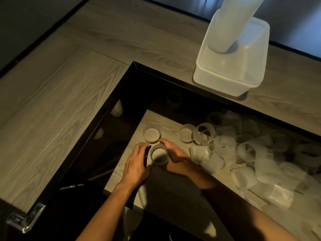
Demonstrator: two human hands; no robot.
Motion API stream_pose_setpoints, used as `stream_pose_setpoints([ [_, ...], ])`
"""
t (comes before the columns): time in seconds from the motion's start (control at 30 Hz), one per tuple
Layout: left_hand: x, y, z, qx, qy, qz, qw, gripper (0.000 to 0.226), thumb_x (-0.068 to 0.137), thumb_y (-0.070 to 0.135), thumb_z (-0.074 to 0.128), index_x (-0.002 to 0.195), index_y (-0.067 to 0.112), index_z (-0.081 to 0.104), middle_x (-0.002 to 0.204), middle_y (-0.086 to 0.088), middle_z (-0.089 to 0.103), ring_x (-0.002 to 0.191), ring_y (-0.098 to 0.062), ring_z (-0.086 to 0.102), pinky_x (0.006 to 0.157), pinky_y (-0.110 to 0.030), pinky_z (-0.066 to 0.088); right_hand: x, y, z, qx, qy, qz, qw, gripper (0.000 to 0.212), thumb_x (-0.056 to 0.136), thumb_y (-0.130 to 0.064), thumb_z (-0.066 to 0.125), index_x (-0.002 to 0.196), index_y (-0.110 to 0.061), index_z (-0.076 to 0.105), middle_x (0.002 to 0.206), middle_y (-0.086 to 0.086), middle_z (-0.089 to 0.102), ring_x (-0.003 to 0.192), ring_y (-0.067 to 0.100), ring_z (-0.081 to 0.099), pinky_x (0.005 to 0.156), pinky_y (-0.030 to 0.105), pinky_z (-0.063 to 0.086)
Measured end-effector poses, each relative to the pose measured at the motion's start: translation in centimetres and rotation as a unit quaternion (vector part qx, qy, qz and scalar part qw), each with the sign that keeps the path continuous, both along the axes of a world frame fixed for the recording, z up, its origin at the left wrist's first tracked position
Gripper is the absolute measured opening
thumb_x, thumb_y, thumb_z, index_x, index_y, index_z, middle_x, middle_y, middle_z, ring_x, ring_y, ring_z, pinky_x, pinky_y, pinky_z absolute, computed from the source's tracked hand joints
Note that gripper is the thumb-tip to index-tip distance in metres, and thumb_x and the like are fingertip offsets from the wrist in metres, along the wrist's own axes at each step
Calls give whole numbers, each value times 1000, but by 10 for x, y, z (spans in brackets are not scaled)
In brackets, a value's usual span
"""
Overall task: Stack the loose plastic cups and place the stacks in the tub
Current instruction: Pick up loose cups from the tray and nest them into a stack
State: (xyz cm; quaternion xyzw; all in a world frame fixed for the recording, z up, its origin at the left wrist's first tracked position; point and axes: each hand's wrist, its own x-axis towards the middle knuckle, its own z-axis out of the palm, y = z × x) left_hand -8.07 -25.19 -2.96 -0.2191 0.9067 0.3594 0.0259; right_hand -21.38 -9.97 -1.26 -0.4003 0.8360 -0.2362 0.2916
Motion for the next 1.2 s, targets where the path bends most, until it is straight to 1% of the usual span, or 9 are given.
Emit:
stream_pose_setpoints([
  [0.1,-2,6,6,64,18,20,998,83,75,17,82,142,41,39,141,13,48,126,-11,52,100,-41,52,4,1,7,-68,-11,-19,997,84,75,-34,82,145,-31,36,140,-12,47,126,9,50,105,38,46],
  [0.17,-5,7,13,63,55,51,995,76,76,22,83,140,38,43,138,12,52,124,-9,54,99,-37,52,2,-2,19,-88,8,-6,996,88,73,-37,83,147,-29,35,144,-12,41,128,11,50,106,40,47],
  [0.23,-8,2,20,48,101,57,992,81,72,31,88,141,31,45,139,7,54,126,-10,53,101,-33,48,-5,-12,32,-94,48,11,994,94,73,-37,86,150,-27,32,147,-10,36,128,15,50,106,38,47],
  [0.37,-22,-17,34,32,104,56,992,93,76,54,81,150,26,33,149,5,45,134,-10,43,109,-33,36,-21,-34,50,-77,66,7,995,97,77,-45,82,154,-30,25,152,-5,37,134,18,44,110,38,42],
  [0.53,-37,-29,30,55,80,70,993,93,80,39,82,153,28,25,152,0,43,137,-19,46,109,-43,43,-31,-52,46,-92,53,-8,994,91,80,-40,81,154,-22,31,147,0,46,128,19,51,102,33,47],
  [0.63,-43,-35,20,64,62,76,993,95,80,40,82,154,29,24,152,0,45,139,-19,44,112,-45,41,-38,-58,35,-67,46,-10,997,92,81,-40,80,155,-21,29,149,3,44,131,22,49,102,33,44],
  [0.73,-47,-35,10,74,40,77,993,96,78,43,83,152,34,24,151,1,46,140,-18,43,112,-48,42,-42,-61,26,-37,35,-13,999,93,81,-40,80,156,-21,27,150,4,43,132,24,47,105,40,45],
  [1.03,-57,-35,3,91,40,92,991,94,79,35,84,152,33,24,149,2,47,137,-17,45,106,-33,37,-47,-68,19,-26,-35,-54,998,96,81,-32,81,157,-27,22,155,2,36,138,23,41,111,38,40],
  [1.2,-57,-34,2,87,32,88,992,95,76,36,86,151,28,28,151,2,43,138,-16,43,109,-38,41,-49,-72,13,9,-55,-58,997,99,79,-27,82,157,-29,20,157,2,33,142,23,36,115,39,36],
])
